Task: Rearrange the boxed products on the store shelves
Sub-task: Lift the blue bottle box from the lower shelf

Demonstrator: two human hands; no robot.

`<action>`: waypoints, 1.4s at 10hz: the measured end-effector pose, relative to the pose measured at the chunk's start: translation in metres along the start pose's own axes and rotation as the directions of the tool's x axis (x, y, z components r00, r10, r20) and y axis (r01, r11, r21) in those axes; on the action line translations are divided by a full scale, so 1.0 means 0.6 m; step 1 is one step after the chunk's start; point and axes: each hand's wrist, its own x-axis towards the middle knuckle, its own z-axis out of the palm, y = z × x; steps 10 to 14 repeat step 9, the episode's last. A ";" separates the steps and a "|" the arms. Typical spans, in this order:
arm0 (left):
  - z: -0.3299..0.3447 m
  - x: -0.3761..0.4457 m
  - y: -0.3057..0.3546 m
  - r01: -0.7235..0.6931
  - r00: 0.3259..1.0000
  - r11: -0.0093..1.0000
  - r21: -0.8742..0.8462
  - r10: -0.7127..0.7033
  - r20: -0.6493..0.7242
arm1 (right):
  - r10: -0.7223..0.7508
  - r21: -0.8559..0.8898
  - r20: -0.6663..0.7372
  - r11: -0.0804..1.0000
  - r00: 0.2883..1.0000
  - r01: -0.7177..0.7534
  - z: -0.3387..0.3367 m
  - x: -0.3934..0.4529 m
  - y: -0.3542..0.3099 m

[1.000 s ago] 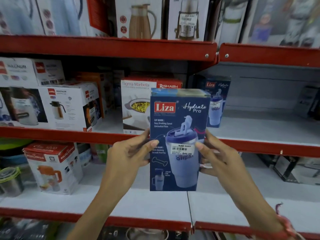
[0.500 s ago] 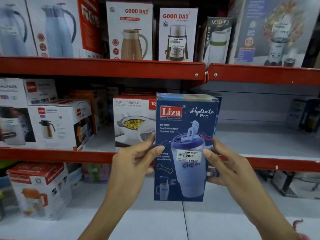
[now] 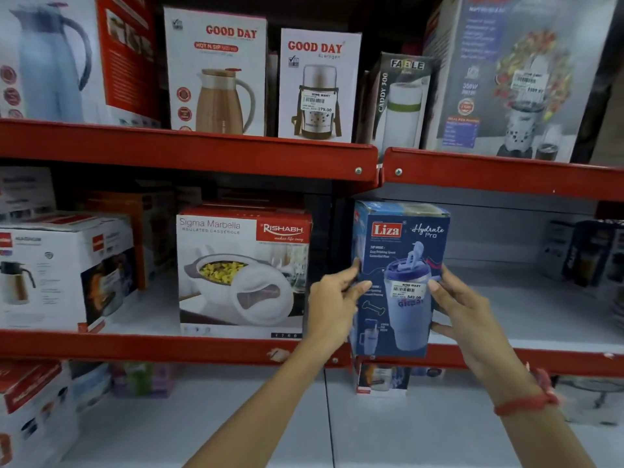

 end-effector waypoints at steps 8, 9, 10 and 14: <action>0.037 0.075 -0.054 -0.152 0.984 0.949 0.277 0.170 -0.044 | -0.292 -0.478 -0.281 0.868 0.914 0.131 0.020 0.077 0.046; -0.010 0.055 -0.008 -0.367 0.884 0.833 0.415 0.450 -0.123 | -0.653 -0.606 -0.197 0.668 0.731 0.433 0.065 0.057 -0.010; -0.010 0.055 -0.008 -0.367 0.884 0.833 0.415 0.450 -0.123 | -0.653 -0.606 -0.197 0.668 0.731 0.433 0.065 0.057 -0.010; -0.010 0.055 -0.008 -0.367 0.884 0.833 0.415 0.450 -0.123 | -0.653 -0.606 -0.197 0.668 0.731 0.433 0.065 0.057 -0.010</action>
